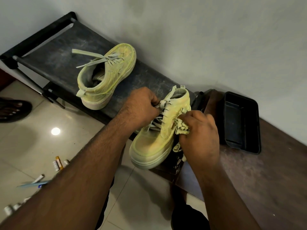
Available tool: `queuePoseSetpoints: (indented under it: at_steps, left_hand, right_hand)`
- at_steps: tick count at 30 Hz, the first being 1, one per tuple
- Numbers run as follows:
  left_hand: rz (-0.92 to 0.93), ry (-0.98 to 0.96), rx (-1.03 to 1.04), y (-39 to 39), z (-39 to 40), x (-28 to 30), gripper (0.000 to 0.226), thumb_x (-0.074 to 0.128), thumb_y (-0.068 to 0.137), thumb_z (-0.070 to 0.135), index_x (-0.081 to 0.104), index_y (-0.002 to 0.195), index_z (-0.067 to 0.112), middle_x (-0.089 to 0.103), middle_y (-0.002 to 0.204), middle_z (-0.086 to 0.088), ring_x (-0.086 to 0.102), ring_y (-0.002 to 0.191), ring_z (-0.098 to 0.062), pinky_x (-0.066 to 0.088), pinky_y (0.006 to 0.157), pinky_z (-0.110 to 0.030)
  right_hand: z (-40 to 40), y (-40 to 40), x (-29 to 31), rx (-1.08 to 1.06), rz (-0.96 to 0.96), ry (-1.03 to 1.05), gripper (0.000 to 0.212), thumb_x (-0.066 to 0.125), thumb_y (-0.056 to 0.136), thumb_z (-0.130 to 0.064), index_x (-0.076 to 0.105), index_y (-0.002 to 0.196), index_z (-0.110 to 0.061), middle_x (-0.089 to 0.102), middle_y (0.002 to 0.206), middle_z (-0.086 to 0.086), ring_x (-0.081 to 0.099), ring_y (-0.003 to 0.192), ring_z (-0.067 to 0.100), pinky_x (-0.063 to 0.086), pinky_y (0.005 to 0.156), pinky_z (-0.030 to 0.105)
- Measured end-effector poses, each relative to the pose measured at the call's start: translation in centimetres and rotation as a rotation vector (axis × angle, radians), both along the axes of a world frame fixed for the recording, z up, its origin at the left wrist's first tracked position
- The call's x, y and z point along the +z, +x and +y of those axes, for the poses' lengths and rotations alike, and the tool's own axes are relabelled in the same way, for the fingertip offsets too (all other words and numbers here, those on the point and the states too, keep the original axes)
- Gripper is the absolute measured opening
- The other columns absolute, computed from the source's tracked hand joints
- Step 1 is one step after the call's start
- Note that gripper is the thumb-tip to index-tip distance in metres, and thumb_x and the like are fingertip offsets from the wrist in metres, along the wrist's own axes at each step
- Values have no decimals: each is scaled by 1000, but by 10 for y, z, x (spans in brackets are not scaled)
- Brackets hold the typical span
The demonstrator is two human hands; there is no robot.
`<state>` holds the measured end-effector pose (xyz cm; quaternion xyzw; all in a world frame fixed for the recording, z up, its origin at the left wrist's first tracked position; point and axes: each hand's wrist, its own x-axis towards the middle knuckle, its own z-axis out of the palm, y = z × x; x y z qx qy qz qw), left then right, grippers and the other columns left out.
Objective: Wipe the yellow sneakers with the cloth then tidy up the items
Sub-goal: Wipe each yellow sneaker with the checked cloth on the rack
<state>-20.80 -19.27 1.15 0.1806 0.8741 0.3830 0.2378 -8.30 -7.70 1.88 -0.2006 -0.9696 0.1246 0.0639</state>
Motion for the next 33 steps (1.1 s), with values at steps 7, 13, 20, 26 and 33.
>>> queuePoseSetpoints:
  at_steps: [7,13,20,26,33]
  left_hand:
    - [-30,25,7,0,0,0,6,76,78,14,74,73,14,64,63,5,56,52,-2,35,40,-6]
    - [-8,21,-18,1,0,1,2,76,79,16,76,78,15,68,68,3,62,59,-5,38,47,-12]
    - [-19,24,3,-1,-1,-2,4,76,78,14,75,75,15,66,64,5,60,55,-5,34,39,-6]
    - [-13,8,-15,2,1,0,3,75,79,12,76,79,15,68,68,2,62,59,-7,39,47,-14]
    - [-43,18,5,1,0,-1,8,76,78,11,77,84,16,71,75,2,67,66,-9,48,52,-17]
  right_hand:
    - [-17,29,8,90,-38,-82,50,71,55,5,73,100,-17,65,97,-6,49,82,17,41,66,27]
    - [6,-1,-5,-5,14,-41,45,69,65,4,71,106,-14,67,106,0,50,88,23,43,73,31]
    - [8,18,-2,123,-16,-184,48,65,64,8,74,100,-22,66,102,-12,46,86,13,32,69,10]
    - [22,8,-7,130,84,-200,45,68,67,8,74,99,-24,66,103,-14,51,91,20,32,75,9]
    - [20,9,-4,87,58,-281,51,65,66,11,74,99,-27,65,102,-20,52,93,14,36,75,11]
